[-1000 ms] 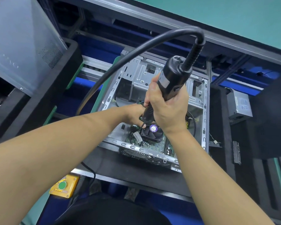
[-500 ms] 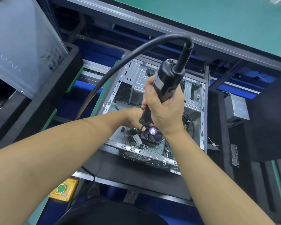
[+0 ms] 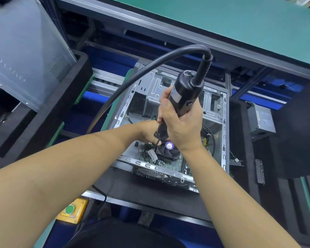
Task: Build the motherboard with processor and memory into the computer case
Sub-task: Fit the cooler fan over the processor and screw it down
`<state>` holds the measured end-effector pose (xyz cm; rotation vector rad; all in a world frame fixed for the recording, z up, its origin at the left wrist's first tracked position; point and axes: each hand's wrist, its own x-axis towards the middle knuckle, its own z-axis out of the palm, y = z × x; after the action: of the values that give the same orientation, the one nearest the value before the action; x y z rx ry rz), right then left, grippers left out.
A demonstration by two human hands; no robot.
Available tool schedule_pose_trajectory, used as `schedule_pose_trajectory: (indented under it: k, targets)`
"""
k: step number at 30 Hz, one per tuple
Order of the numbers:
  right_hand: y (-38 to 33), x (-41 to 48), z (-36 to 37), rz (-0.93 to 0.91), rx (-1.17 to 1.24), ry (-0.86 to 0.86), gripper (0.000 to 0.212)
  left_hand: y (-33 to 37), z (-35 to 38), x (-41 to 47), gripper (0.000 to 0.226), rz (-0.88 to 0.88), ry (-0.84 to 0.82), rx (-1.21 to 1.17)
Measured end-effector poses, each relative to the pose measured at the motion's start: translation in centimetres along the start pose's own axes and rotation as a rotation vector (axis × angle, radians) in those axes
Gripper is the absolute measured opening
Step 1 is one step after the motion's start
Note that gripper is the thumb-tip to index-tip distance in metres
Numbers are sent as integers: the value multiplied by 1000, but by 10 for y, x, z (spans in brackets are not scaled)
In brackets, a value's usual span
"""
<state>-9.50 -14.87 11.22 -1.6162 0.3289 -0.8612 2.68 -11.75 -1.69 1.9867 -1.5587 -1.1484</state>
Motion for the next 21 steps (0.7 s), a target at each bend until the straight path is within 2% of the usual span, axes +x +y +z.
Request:
schedule_pose_trajectory:
  k: [2, 5, 10, 14, 16, 18, 19, 20, 21]
  targets:
    - [-2, 2, -1, 2, -1, 3, 23, -3, 0, 1, 20, 35, -2, -47]
    - [-7, 6, -2, 16, -37, 20, 24, -3, -1, -1, 41, 5, 11, -51]
    - [-15, 8, -7, -27, -20, 89, 38, -6, 3, -2, 35, 74, 33, -6]
    - [-35, 17, -14, -135, 61, 89, 26, -8, 4, -1, 31, 34, 83, 162]
    - [-44, 23, -18, -188, 82, 102, 24, -5, 1, -5, 24, 9, 224, 64]
    - [-49, 25, -24, -216, 101, 120, 25, -2, -4, -12, 29, -36, 425, -18]
    - [-50, 25, -26, -221, 103, 133, 24, 1, -6, -17, 30, -77, 470, -26]
    - [-51, 25, -29, -224, 101, 148, 24, 2, -8, -20, 26, -121, 442, -10]
    - [-52, 25, -32, -224, 100, 165, 24, 3, -8, -22, 21, -156, 342, 37]
